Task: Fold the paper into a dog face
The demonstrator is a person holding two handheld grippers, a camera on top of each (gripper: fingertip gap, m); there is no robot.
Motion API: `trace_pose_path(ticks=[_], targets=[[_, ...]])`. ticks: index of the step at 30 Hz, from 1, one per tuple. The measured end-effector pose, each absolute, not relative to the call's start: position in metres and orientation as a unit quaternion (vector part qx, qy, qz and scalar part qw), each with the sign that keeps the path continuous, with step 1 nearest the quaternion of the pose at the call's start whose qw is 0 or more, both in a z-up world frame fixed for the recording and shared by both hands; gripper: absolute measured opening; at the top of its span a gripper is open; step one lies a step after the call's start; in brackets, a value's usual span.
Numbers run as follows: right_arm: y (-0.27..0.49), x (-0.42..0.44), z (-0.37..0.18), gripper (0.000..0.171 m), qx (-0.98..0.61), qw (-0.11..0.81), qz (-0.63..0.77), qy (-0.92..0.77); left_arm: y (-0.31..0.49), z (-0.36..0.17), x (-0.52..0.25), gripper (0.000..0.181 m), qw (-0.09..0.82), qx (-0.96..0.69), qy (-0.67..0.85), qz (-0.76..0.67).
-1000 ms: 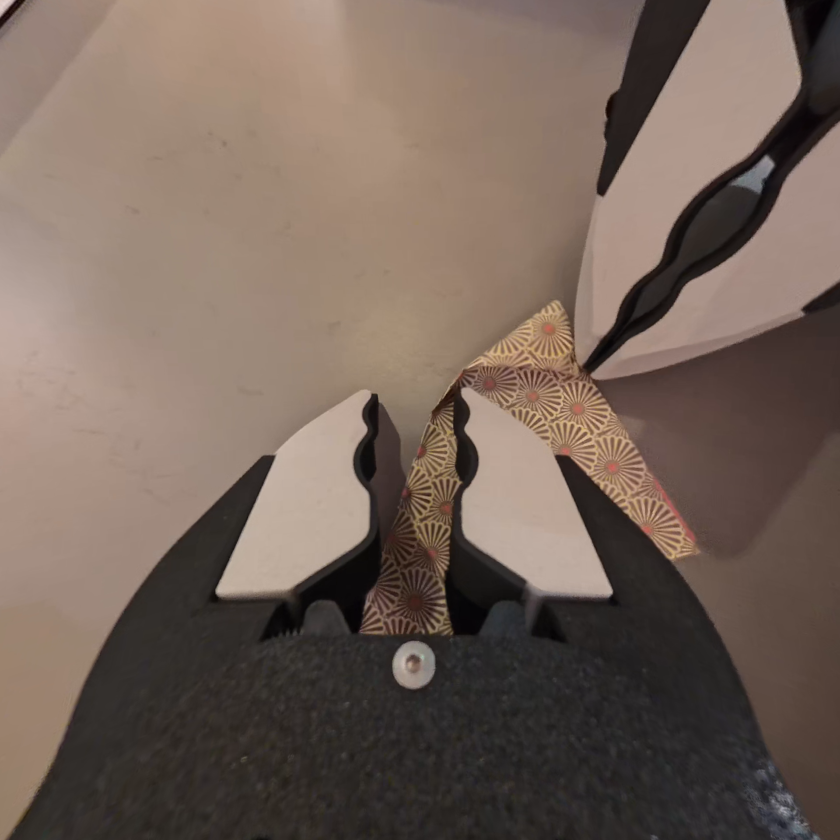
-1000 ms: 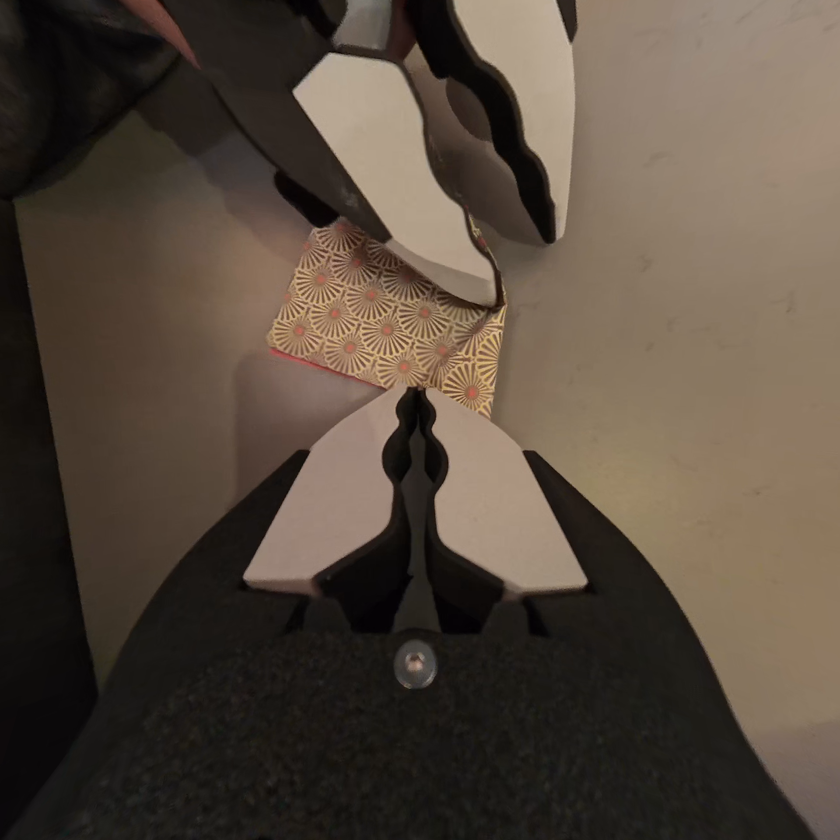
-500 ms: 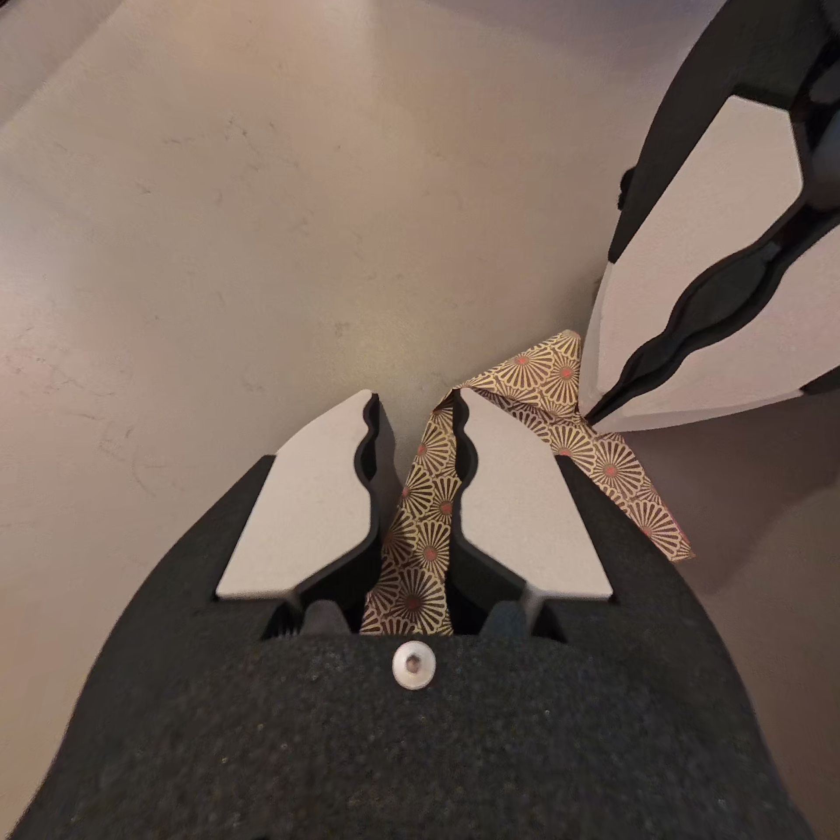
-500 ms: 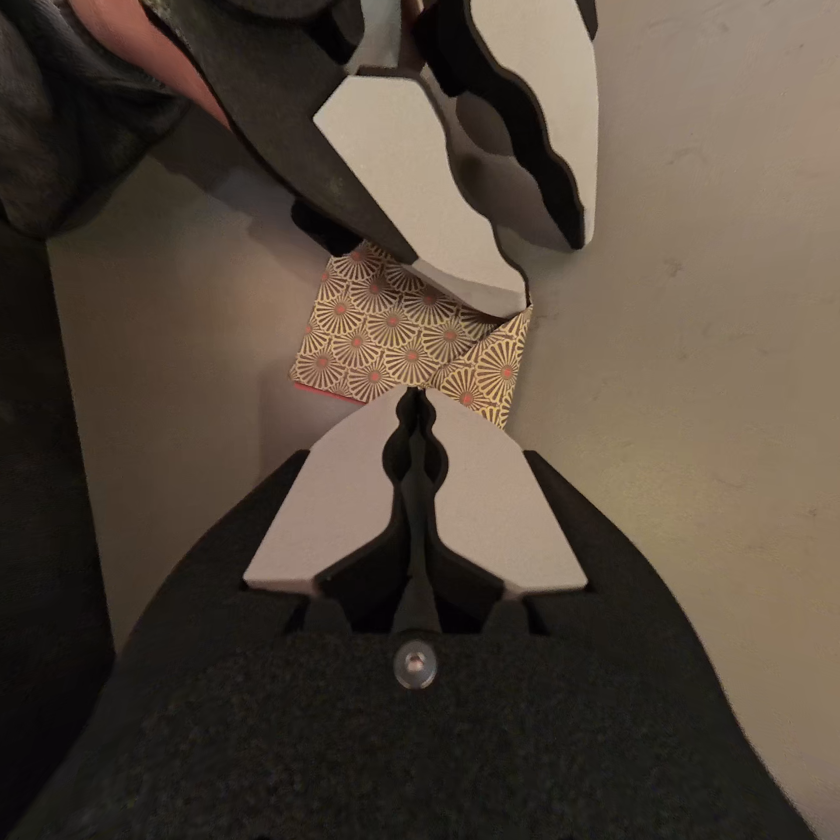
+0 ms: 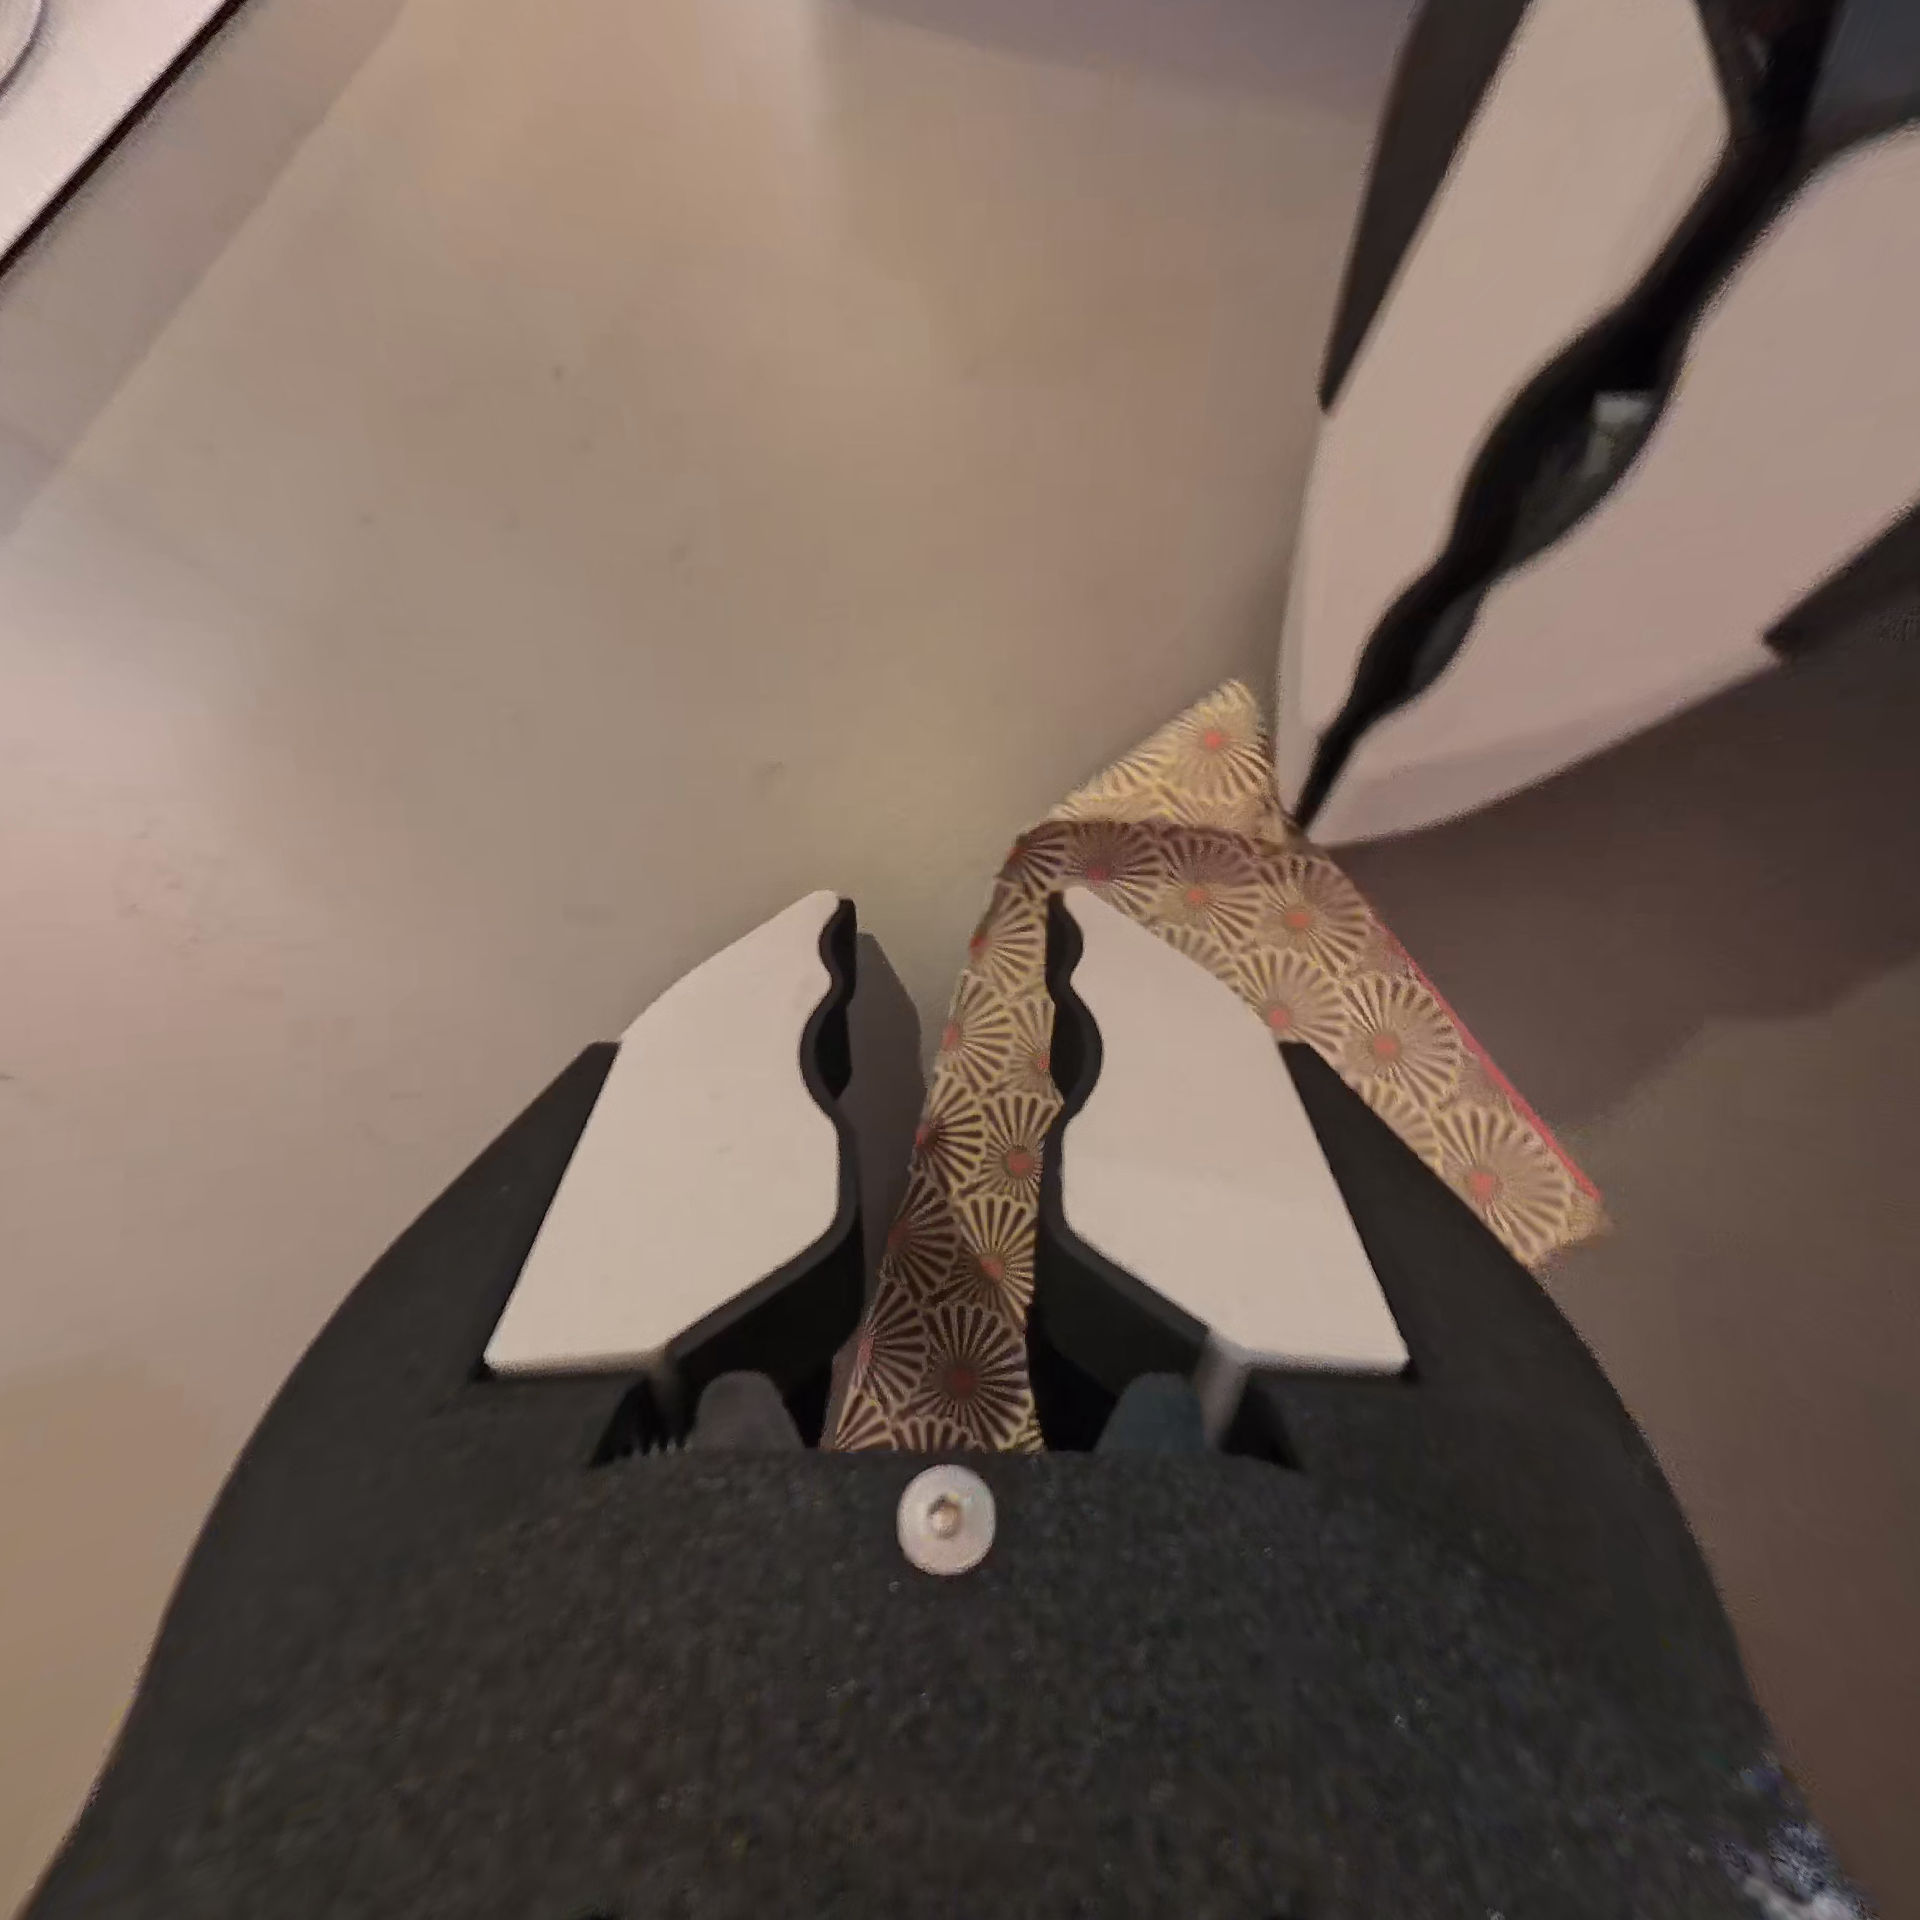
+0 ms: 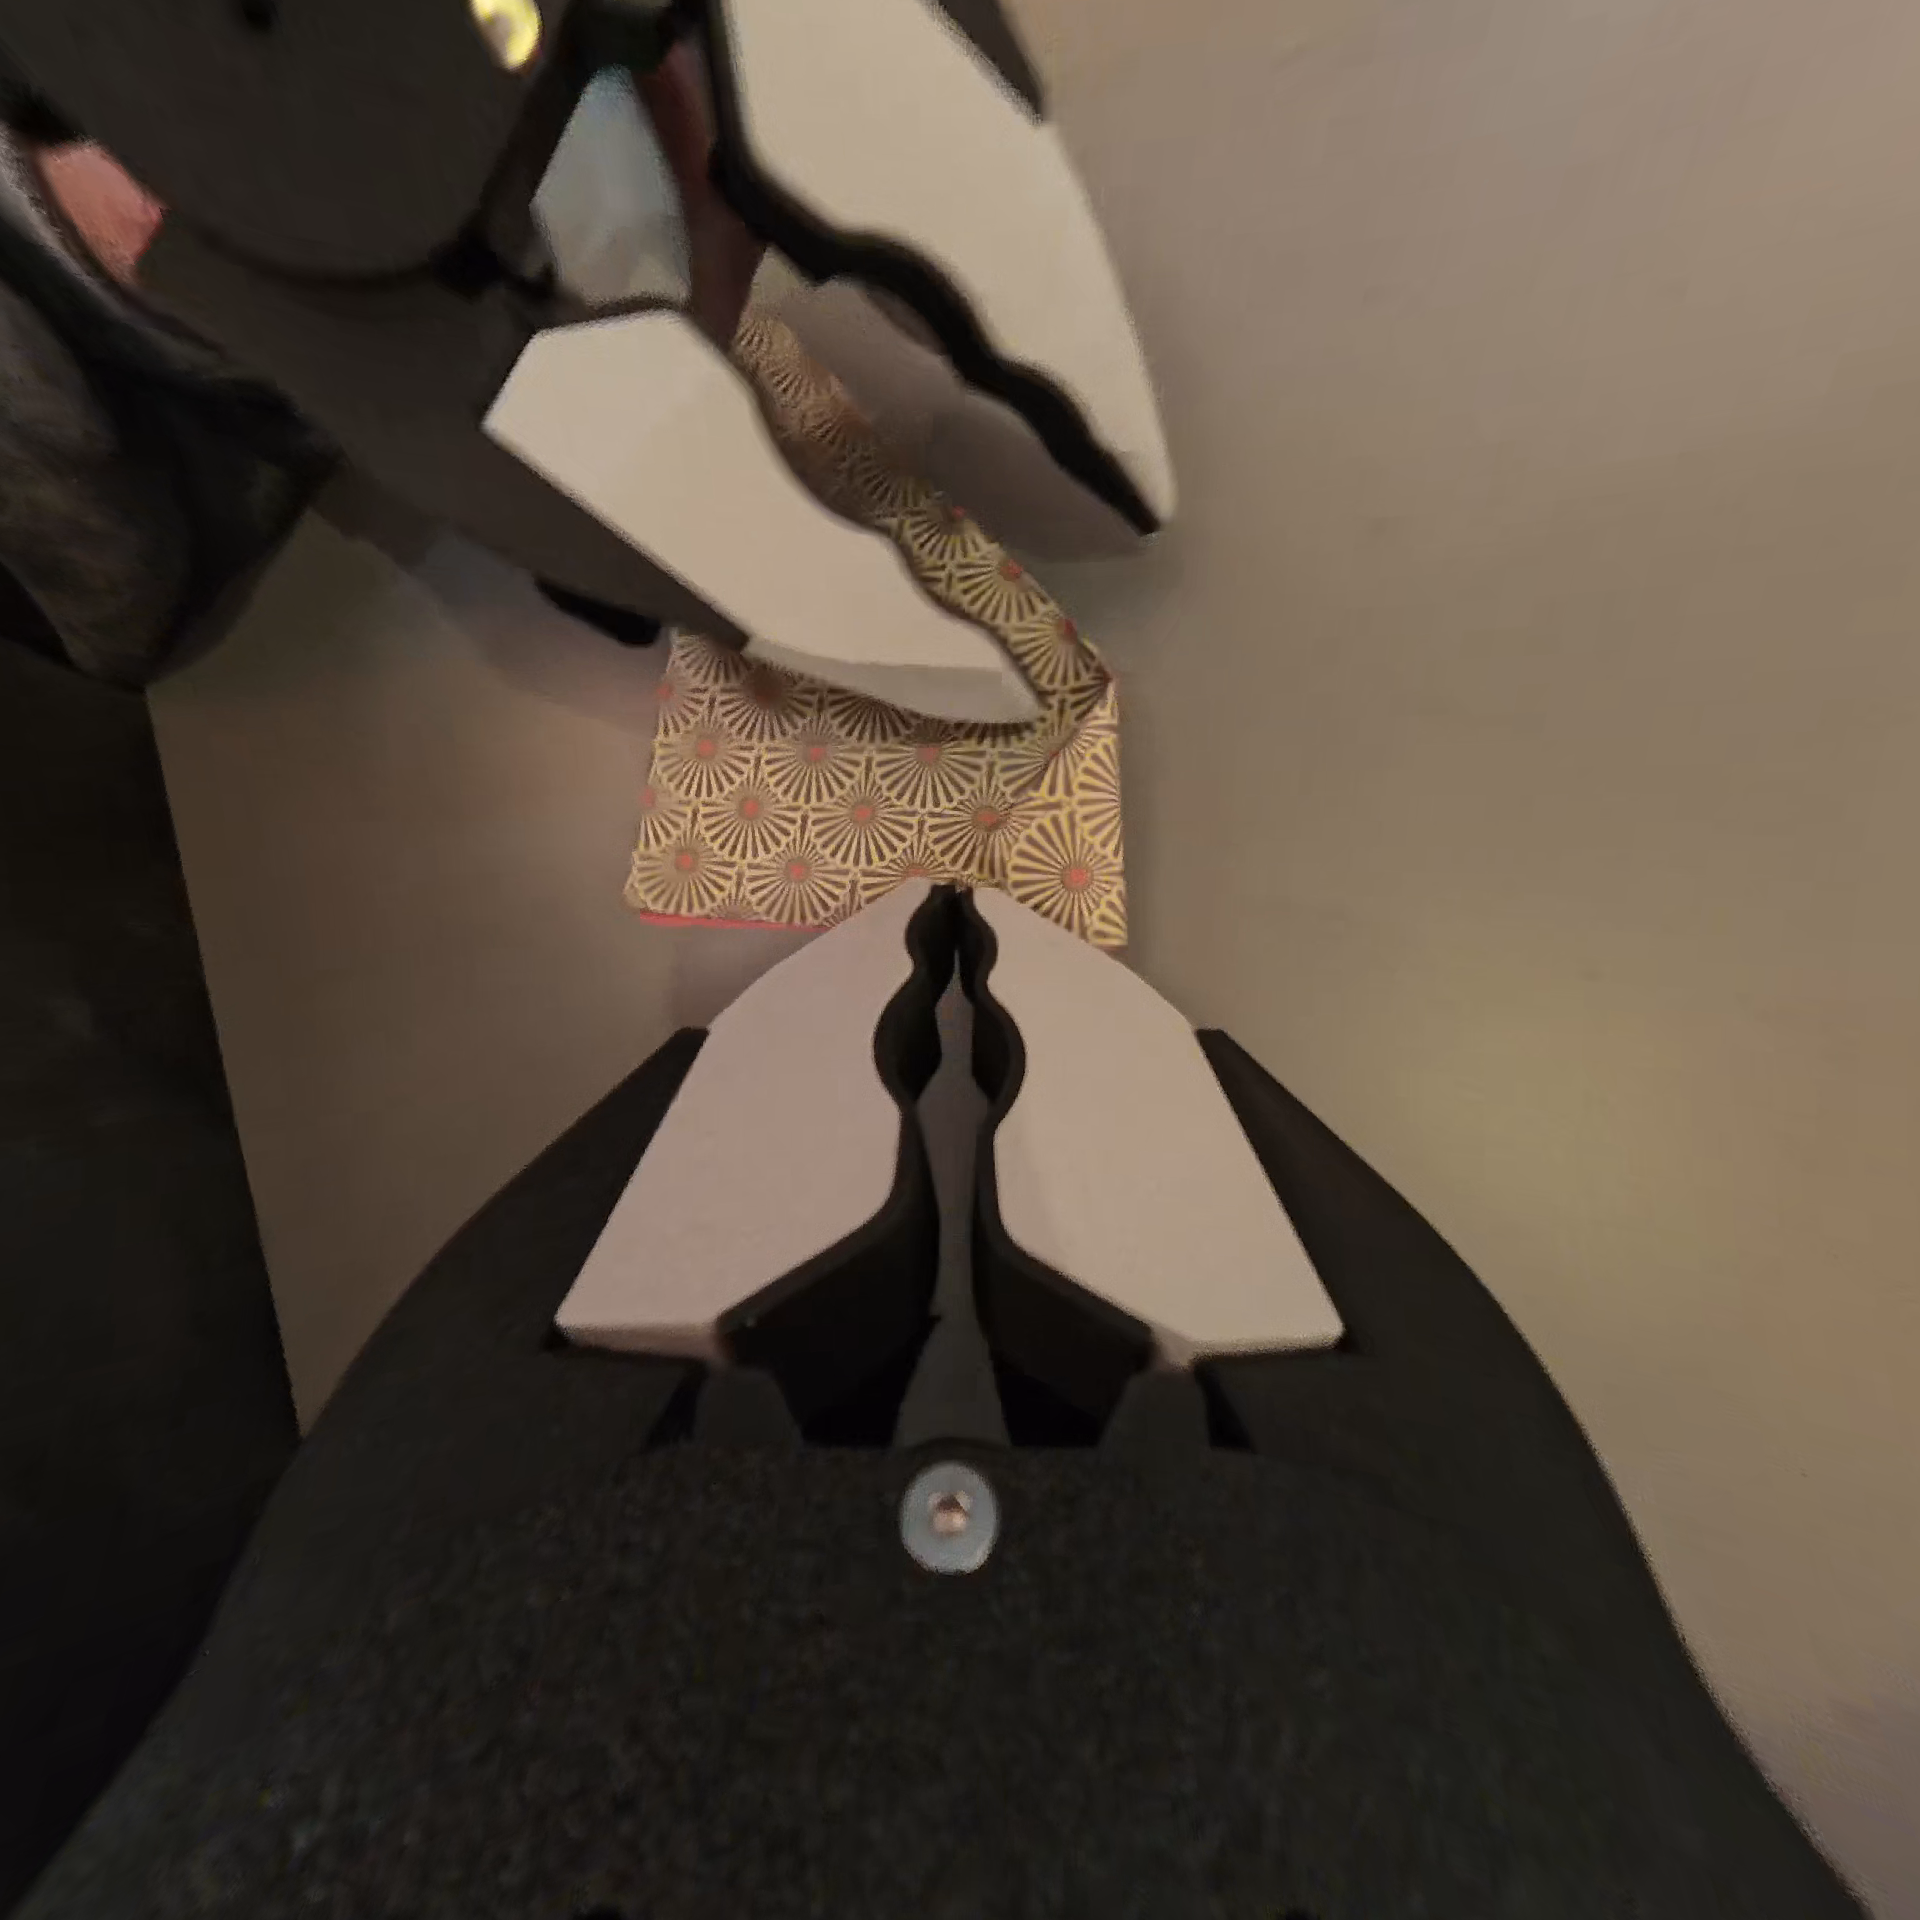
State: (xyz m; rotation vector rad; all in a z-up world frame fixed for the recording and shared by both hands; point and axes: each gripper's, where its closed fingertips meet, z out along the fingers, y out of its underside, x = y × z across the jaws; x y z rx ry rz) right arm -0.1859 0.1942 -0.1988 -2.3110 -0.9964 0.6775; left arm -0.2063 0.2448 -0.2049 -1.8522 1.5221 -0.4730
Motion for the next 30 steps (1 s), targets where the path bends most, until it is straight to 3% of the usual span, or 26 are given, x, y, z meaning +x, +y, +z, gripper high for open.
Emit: trace_pose_path(ticks=[7, 18, 30], targets=[[0.205, -0.173, -0.189, 0.0, -0.859, 0.289, 0.263, -0.332, 0.213, -0.186, -0.189, 0.036, 0.337, -0.664, 0.62, -0.248], [0.205, -0.166, -0.203, 0.0, -0.861, 0.276, 0.221, -0.367, 0.218, -0.209, -0.183, 0.032, 0.286, -0.676, 0.638, -0.232], [0.204, -0.168, -0.205, 0.0, -0.863, 0.265, 0.22, -0.37, 0.226, -0.197, -0.178, 0.037, 0.319, -0.662, 0.642, -0.221]])
